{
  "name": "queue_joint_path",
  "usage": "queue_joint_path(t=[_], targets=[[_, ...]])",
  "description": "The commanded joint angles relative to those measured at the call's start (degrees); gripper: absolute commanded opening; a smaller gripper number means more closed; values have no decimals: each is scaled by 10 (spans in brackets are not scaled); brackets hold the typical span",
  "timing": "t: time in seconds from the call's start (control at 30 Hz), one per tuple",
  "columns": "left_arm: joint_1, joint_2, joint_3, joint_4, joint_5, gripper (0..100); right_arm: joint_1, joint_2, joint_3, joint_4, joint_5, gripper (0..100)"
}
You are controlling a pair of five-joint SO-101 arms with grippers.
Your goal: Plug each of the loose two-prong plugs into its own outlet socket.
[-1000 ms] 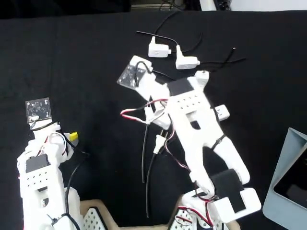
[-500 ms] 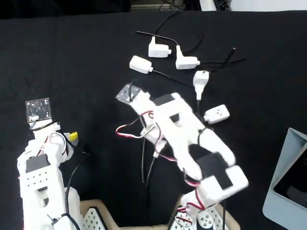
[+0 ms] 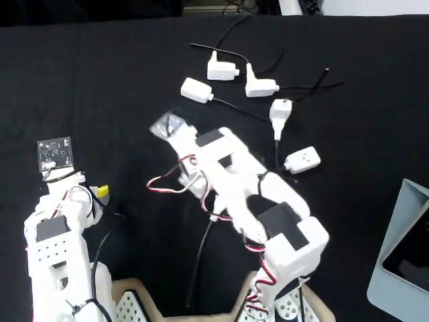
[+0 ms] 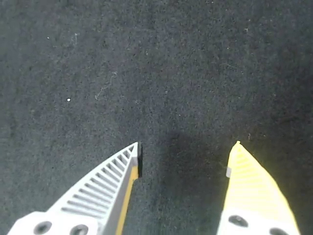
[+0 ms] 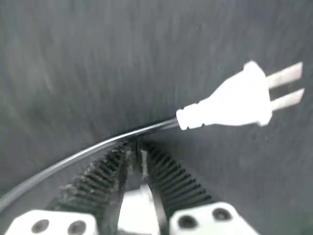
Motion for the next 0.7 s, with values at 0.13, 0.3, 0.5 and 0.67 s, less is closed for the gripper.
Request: queue_joint_path(t=[0.13,0.3,0.5,0.67], targets=[[-1,-9,-5,-11,-6,289,-15,-7,-44,-199,-127,13],[-1,-9,-5,-11,-7,289,10,-24,-45,-197,-124,15],[-1,-9,-5,-11,-7,289,42,-52,-68,-76,-80,127],[-1,-9,-5,-11,-7,289,56,-44,-121,46,-15,212]])
